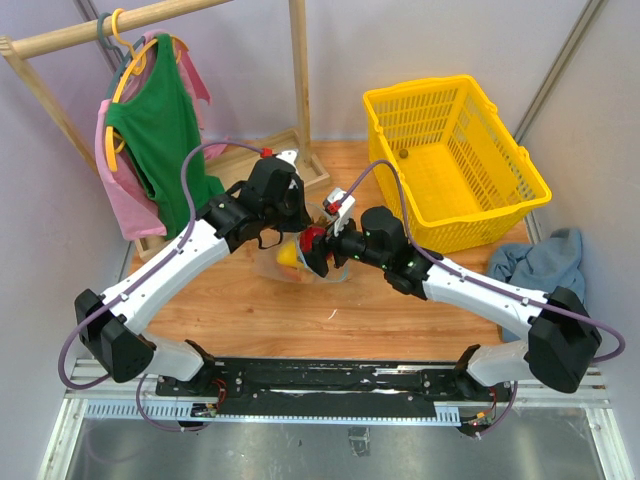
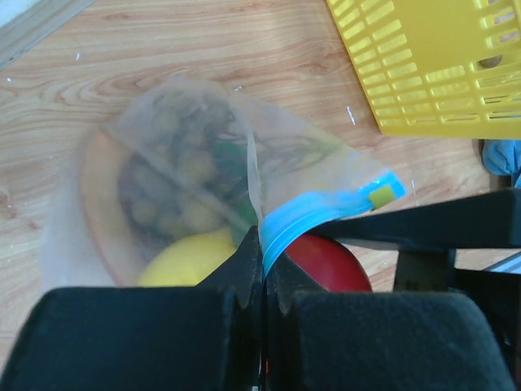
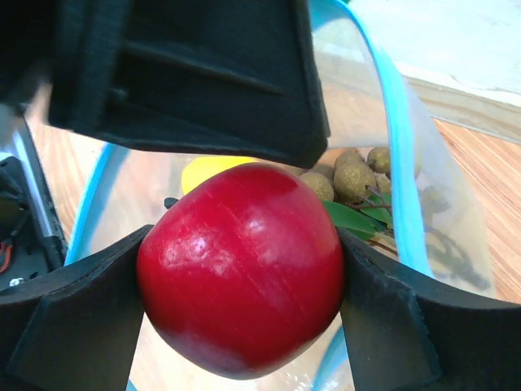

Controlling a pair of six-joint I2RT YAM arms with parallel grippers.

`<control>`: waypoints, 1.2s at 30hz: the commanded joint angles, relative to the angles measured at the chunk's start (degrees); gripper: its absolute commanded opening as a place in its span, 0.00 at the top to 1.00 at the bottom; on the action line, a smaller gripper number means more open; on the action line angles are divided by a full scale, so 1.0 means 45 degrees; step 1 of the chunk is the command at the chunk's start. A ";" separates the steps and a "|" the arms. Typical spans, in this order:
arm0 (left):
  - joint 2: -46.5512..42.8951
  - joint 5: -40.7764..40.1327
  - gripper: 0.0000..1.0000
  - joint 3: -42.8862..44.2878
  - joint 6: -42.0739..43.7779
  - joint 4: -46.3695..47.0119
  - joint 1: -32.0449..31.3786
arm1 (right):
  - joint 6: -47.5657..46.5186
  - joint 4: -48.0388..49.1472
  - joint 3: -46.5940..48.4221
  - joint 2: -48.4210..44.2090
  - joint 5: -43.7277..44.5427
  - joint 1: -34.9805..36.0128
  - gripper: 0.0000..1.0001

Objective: Place the food in the zip-top bag and seal the zipper
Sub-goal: Place the fake fruit in the zipper food storage bag.

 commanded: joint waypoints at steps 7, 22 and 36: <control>-0.0125 0.0379 1.00 -0.0264 -0.0497 0.0878 -0.0697 | 0.0636 0.3050 -0.1184 0.0471 0.1451 -0.0958 0.50; -0.1123 -0.0172 1.00 -0.1921 -0.1801 0.2611 -0.1222 | -0.0505 0.1914 -0.0640 0.1591 0.0868 -0.1138 0.24; -0.2448 0.0580 1.00 -0.4176 -0.3547 0.4752 0.0090 | -0.0480 0.0492 0.0187 0.1127 -0.0873 -0.0893 0.14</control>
